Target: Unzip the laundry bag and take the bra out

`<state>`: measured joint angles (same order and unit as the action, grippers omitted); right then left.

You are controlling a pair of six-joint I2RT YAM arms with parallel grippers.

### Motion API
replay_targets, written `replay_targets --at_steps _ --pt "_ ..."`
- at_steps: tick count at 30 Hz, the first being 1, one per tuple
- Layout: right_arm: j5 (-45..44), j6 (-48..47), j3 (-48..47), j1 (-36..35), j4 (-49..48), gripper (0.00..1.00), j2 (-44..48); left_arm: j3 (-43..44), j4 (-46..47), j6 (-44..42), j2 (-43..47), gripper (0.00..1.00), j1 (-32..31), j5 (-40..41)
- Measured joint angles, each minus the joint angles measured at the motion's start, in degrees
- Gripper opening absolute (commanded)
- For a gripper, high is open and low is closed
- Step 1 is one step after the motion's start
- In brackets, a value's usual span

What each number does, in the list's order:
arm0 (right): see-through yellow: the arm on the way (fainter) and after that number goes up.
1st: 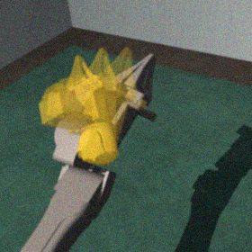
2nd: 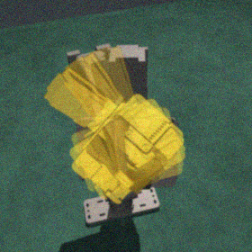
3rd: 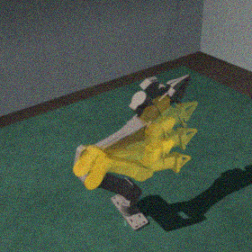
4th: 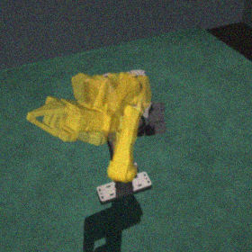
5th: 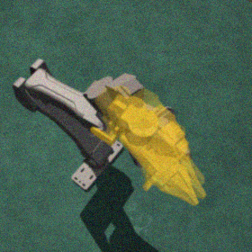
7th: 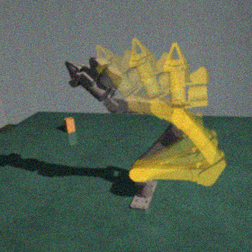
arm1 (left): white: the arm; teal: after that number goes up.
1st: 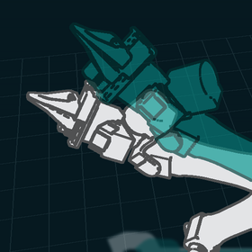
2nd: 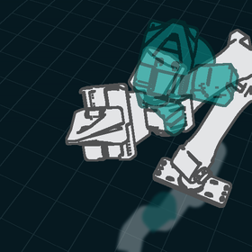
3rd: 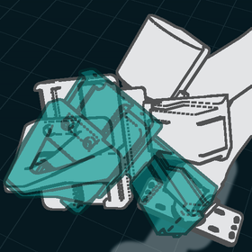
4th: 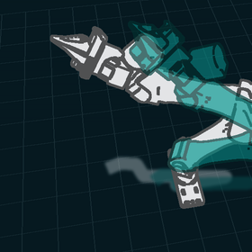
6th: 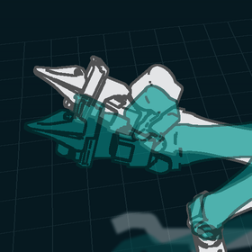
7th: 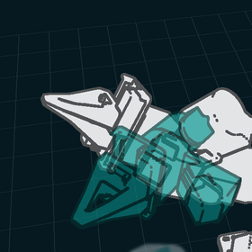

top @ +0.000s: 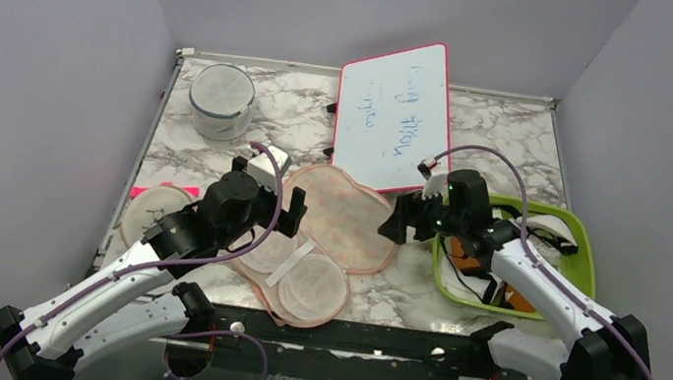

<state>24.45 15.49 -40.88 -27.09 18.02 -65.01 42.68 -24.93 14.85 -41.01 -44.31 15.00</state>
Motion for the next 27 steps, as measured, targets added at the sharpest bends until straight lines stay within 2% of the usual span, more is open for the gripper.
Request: replay_targets --at_steps 7,12,15,24,27 --pt "-10.3 -0.1 -0.4 -7.7 -0.8 0.9 -7.1 0.0 0.0 0.0 -0.2 0.99 0.0 0.0" --pt "-17.7 0.5 -0.5 -8.4 -1.3 0.93 -11.1 0.0 0.0 0.0 -0.3 0.99 0.0 0.0" --pt "-19.2 0.7 -1.0 -8.4 -2.2 0.92 -12.7 0.0 0.0 0.0 -0.3 0.99 0.0 0.0" --pt "-15.6 4.0 -0.5 -9.2 -11.6 0.77 -15.5 0.0 0.0 0.0 -0.3 0.99 0.0 0.1" --pt "-13.9 5.9 1.2 -9.8 -14.9 0.65 -15.5 0.0 0.0 0.0 -0.3 0.99 0.0 0.1"
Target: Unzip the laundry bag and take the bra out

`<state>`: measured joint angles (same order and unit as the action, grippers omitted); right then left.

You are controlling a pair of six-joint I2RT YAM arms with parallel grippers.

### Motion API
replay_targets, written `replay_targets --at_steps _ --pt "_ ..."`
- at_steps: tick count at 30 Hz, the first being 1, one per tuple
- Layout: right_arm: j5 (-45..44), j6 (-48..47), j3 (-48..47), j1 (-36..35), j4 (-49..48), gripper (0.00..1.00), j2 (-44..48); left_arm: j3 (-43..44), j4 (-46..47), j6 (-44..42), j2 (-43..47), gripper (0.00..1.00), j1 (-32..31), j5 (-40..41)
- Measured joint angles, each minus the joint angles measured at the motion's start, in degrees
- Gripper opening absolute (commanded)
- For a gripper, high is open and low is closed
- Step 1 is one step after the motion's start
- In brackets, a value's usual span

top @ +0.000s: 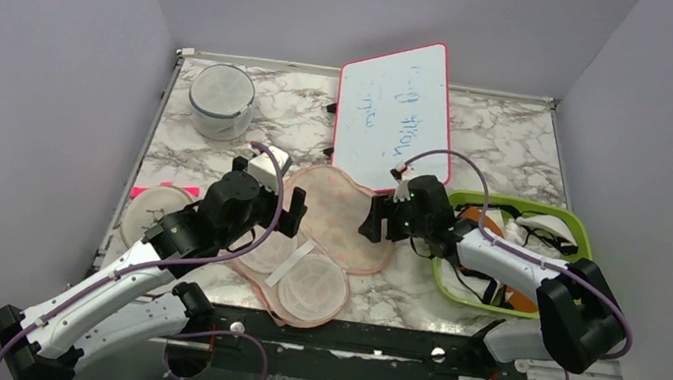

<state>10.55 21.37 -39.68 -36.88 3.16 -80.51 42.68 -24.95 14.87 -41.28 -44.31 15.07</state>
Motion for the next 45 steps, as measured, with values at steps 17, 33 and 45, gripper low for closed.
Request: replay_targets --at_steps 17,33,45 --pt "2.6 1.8 -7.7 -0.7 0.4 0.01 5.8 0.0 0.0 0.0 1.0 0.99 -0.1 1.1" --pt "3.7 -12.2 -16.6 -4.3 7.5 0.01 7.5 0.0 -0.4 1.0 5.9 0.99 -0.3 5.3" --pt "1.6 -10.3 -8.6 -18.7 7.8 0.2 5.1 0.0 -0.5 1.5 9.9 0.99 -0.3 8.2"
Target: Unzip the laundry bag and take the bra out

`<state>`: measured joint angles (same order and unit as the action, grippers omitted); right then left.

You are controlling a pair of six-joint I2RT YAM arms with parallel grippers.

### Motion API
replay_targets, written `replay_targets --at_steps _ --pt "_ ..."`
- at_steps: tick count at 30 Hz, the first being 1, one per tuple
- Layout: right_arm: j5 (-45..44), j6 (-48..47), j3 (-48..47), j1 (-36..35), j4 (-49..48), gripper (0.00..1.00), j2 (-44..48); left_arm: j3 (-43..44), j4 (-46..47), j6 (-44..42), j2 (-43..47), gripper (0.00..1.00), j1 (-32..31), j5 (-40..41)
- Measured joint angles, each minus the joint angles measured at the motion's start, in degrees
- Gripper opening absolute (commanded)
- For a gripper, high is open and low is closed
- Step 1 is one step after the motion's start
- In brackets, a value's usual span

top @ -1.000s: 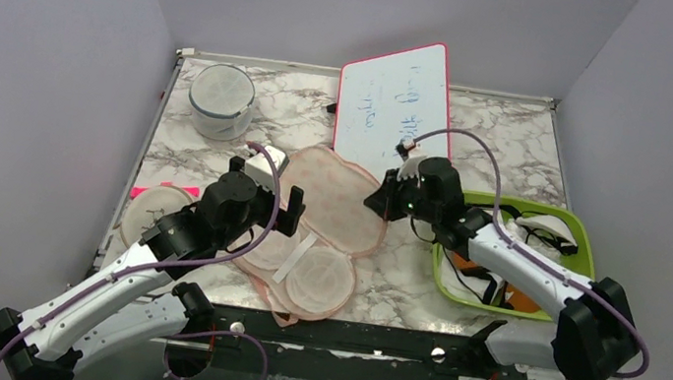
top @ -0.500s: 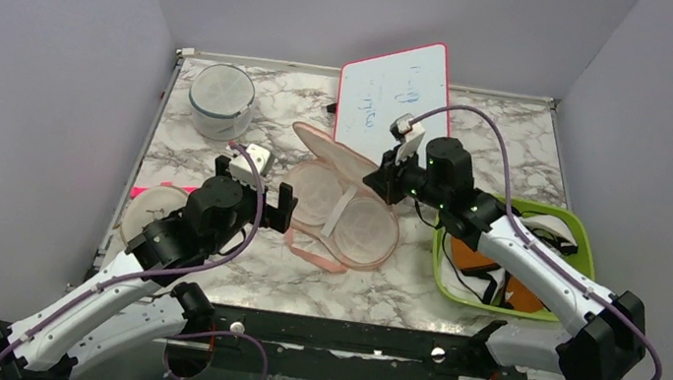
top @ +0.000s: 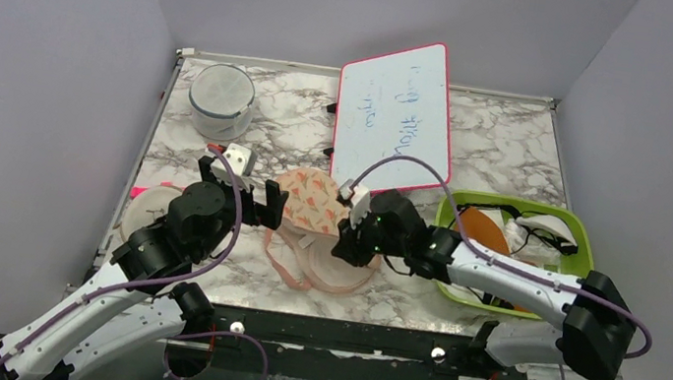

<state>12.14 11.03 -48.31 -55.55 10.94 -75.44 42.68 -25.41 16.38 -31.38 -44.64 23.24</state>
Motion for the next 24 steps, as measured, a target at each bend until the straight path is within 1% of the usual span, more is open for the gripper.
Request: replay_targets --at_steps 4,6,10,12,16,20,24 --pt "-0.5 4.5 5.4 -4.9 -3.4 0.34 -2.3 0.0 0.0 0.0 0.0 0.99 0.0 0.2" --pt "-0.6 7.0 7.5 -7.2 -4.6 0.45 -4.3 0.0 0.0 0.2 0.0 0.99 0.0 0.3" --pt "-0.9 10.6 7.9 -9.8 -5.5 0.66 -7.5 0.0 0.0 0.3 0.0 0.99 0.0 0.3" --pt "-1.2 11.5 7.2 -10.1 -5.2 0.73 -7.6 0.0 0.0 0.3 0.0 0.99 0.0 0.3" --pt "-3.3 11.3 3.0 -10.1 -4.2 0.8 -7.0 0.0 0.0 0.4 0.0 0.99 -0.1 0.3" --pt "-5.9 11.2 0.1 -10.1 -3.1 0.83 -4.1 0.0 -0.1 0.4 0.0 0.99 -0.1 0.4" --pt "-8.4 11.7 -0.2 -10.1 -3.0 0.84 -1.8 0.0 -0.1 0.5 0.0 0.99 -0.1 0.4"
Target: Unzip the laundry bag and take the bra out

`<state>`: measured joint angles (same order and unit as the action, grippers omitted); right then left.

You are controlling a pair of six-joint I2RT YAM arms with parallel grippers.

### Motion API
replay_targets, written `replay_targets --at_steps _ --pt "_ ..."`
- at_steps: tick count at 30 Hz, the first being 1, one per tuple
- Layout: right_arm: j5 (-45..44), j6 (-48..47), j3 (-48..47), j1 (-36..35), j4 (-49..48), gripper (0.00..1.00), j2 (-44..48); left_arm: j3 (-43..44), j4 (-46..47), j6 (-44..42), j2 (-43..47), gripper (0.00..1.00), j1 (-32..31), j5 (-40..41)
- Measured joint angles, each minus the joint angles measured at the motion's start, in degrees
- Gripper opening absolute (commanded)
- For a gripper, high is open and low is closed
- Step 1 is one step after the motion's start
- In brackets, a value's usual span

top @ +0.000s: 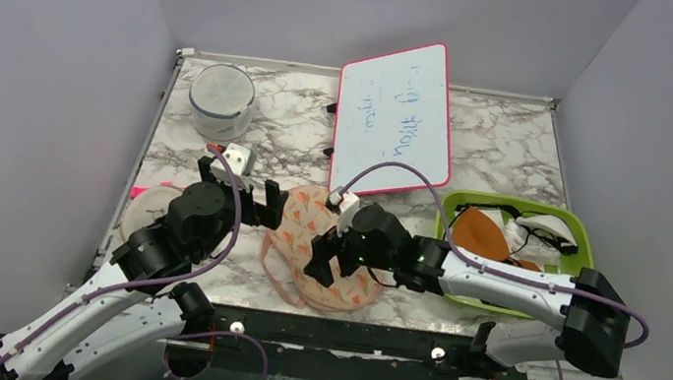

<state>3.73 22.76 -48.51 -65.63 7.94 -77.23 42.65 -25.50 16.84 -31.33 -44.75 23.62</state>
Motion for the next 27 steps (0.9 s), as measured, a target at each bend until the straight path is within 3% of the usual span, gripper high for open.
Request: replay_targets --at_steps 5,13,19,27 --pt "-2.2 2.6 1.4 0.0 0.3 0.84 -1.8 0.0 0.0 0.0 0.0 0.99 0.0 0.0" --pt "-7.3 7.1 0.0 -0.1 4.9 0.84 -12.6 0.0 -0.1 0.2 -0.1 0.99 0.0 0.0" --pt "-14.6 12.5 -9.9 -1.1 7.3 0.85 -23.6 0.0 -0.3 0.2 -0.1 0.99 0.0 0.0" --pt "-15.4 19.5 -19.9 -1.4 3.4 0.86 -32.4 0.0 -1.1 0.5 0.5 0.99 -0.9 1.0"
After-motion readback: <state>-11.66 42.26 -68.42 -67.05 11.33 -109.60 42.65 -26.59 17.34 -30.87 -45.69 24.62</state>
